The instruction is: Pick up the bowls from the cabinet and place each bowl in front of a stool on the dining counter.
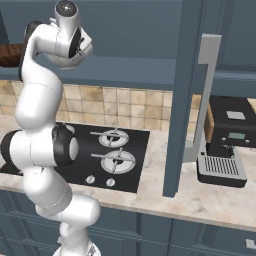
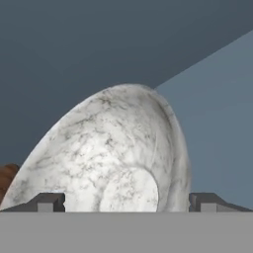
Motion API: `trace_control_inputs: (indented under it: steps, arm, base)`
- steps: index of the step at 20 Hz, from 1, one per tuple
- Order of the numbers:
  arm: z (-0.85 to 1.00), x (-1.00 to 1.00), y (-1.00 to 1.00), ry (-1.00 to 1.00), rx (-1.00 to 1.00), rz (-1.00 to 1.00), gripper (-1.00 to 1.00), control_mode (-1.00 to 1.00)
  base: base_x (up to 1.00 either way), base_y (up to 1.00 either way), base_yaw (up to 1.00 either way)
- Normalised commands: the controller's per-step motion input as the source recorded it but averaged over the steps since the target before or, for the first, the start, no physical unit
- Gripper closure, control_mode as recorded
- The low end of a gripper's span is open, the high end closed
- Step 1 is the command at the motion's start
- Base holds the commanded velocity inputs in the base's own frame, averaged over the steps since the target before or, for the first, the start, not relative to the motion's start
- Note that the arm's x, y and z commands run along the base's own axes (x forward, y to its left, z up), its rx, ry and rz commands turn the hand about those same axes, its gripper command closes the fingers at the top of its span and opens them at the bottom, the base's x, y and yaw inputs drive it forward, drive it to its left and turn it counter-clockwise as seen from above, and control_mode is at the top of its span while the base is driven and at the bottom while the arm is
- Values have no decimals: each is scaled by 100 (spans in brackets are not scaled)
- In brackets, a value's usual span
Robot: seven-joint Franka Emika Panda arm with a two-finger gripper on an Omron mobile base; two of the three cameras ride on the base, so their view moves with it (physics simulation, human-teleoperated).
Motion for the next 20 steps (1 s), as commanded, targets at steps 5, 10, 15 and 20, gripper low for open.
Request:
trace_control_inputs:
  steps: [5,10,15,20]
  arm:
    - [-5,15,14,0,0,-5,-100,-100]
    - [-17,0,2,0,-2,-6,-100,-100]
    - [-25,-8,0,0,-6,-3,-100,-100]
    - [-26,-6,0,3,-6,0,-100,-100]
  base:
    - [0,0,0]
    - [0,0,0]
    - [0,0,0]
    - [0,0,0]
